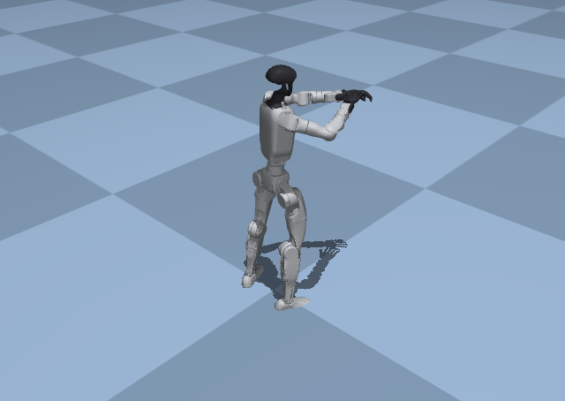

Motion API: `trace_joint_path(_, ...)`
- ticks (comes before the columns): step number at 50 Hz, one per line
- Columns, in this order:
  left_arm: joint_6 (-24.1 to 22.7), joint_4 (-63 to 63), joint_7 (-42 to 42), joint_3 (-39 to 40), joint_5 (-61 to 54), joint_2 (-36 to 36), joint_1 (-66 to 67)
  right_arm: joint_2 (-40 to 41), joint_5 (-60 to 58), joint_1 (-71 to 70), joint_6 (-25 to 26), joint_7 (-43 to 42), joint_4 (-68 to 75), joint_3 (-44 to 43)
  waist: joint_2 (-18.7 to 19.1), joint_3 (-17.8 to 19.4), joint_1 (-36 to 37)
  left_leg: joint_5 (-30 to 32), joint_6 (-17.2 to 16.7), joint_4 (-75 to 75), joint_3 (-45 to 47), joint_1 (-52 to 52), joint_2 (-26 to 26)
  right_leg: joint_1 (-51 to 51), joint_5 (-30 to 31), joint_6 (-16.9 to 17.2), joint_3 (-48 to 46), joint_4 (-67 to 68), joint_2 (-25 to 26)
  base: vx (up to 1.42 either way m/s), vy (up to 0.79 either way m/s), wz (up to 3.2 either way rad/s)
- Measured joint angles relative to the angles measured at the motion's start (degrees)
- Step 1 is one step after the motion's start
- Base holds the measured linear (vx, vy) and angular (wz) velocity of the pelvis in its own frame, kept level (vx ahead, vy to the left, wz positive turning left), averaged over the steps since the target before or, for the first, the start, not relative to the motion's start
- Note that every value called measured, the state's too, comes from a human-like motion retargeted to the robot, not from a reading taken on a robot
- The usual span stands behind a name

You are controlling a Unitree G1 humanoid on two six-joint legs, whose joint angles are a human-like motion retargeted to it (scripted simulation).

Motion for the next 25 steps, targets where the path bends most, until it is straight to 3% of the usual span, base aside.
trace_joint_path(7,0.29,6.50,1.20,-4.71,-5.49,7.30,-2.09,0.54,3.73,-3.47,0.47,0.29,-7.95,0.69,0.69,1.14,-3.58,0.42,0.54,-0.34,2.67,0.15,1.05,-1.13,1.11,0.25,2.04,-1.22,1.82,0.02,-0.07,-0.38)
trace_joint_path(15,-0.44,4.02,1.21,-6.45,-1.78,9.95,-2.18,-0.82,4.89,-4.60,-0.20,2.77,-8.29,3.01,0.20,0.89,-3.99,0.62,0.59,-0.40,2.70,0.15,1.55,-1.26,0.89,0.25,1.66,-0.94,2.25,0.02,-0.02,-0.01)
trace_joint_path(20,0.45,-7.20,-4.24,-0.29,-0.08,8.10,0.53,0.25,1.84,-5.73,1.68,7.13,4.00,4.49,-0.48,0.10,-0.81,0.24,0.49,0.05,0.88,0.12,1.34,-0.48,-0.21,-0.29,-0.02,0.25,1.35,0.06,0.02,0.35)
trace_joint_path(25,-0.55,-27.97,-8.05,5.26,1.89,7.34,7.13,2.88,-0.87,-6.77,3.49,5.34,22.00,4.79,-0.77,-1.15,4.78,-0.14,0.07,0.73,-1.16,-0.13,1.75,0.30,-1.21,-1.31,-1.97,1.42,1.07,0.06,0.00,0.39)
